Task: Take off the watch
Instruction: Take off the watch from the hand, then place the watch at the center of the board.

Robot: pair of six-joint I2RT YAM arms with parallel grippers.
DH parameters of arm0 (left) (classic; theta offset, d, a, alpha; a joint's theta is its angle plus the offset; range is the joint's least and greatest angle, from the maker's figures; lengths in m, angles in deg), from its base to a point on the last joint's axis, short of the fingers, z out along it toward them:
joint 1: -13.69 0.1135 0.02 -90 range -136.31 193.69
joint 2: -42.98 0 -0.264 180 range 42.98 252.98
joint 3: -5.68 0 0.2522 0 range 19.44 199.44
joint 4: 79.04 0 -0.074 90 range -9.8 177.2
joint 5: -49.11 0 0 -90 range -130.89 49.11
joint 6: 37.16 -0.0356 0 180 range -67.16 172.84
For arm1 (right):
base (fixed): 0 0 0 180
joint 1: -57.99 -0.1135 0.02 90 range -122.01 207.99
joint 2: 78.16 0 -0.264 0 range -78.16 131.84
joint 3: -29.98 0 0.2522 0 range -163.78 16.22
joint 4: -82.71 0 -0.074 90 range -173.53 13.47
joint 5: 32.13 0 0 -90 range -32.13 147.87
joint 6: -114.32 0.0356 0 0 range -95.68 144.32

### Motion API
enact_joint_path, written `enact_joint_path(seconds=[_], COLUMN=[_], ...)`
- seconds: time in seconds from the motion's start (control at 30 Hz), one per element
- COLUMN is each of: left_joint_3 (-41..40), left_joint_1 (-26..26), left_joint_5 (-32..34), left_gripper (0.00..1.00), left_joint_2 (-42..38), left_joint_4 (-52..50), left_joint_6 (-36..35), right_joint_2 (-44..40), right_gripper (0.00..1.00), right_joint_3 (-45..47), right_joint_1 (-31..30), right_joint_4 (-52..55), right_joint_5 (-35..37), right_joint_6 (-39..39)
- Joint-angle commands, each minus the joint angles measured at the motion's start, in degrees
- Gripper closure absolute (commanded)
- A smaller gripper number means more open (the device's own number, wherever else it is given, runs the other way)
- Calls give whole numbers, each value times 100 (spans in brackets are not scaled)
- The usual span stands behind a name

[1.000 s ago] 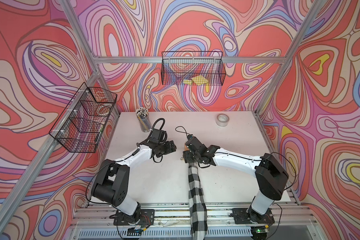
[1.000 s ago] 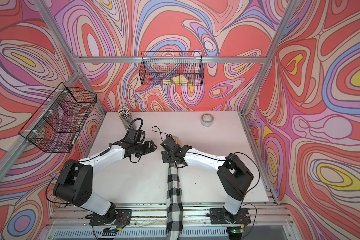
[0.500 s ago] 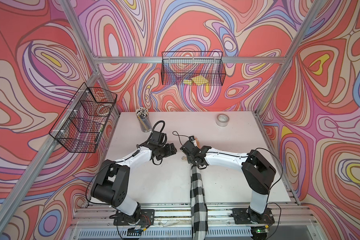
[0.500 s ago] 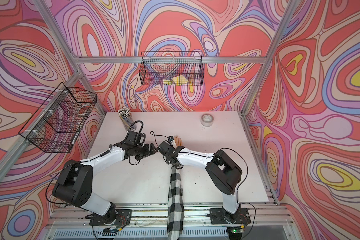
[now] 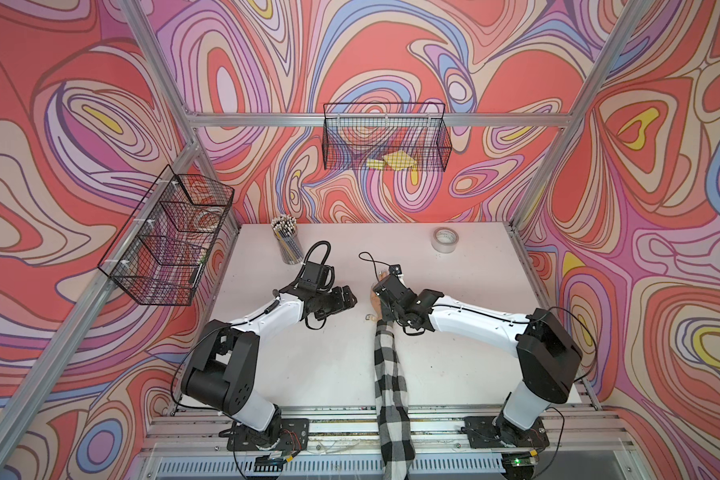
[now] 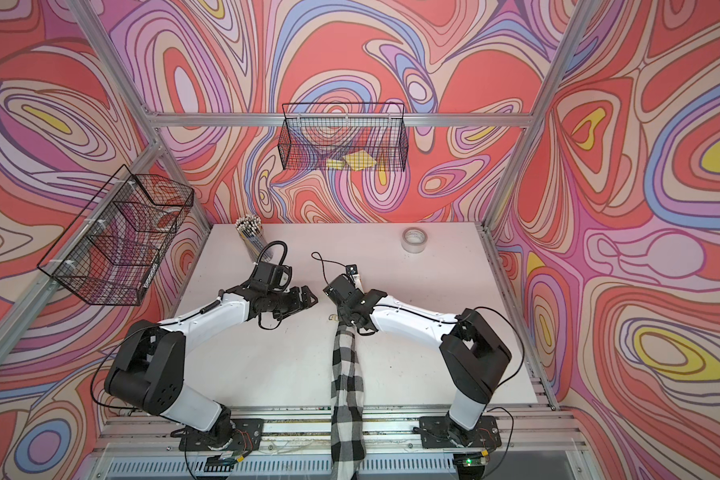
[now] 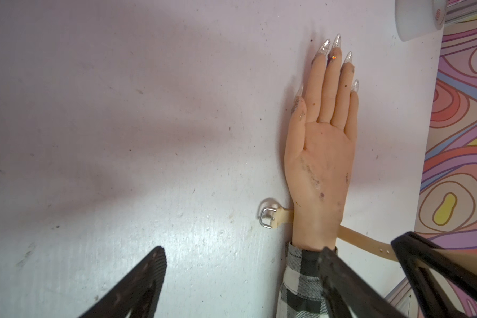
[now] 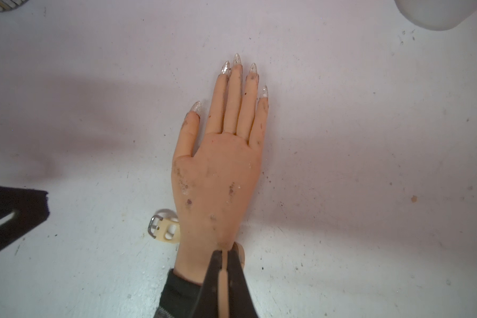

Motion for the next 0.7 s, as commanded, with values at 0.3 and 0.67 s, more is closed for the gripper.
enact_joint_path(seconds=[0.3, 0.67], left_joint_3=[236, 383], left_joint_1=[-564, -688], left_joint_5=[7, 23], left_gripper=[8, 7], left_joint_2=[256, 477], left_joint_4=[354, 409], left_joint_6=[186, 191], right_joint_2=[-1660, -3057], right_gripper=[100, 100], right_joint_3=[742, 699], right_joint_1=[858, 1114], right_joint_4=[54, 1834], right_joint_5=[-512, 285], right_joint_6=[695, 1394])
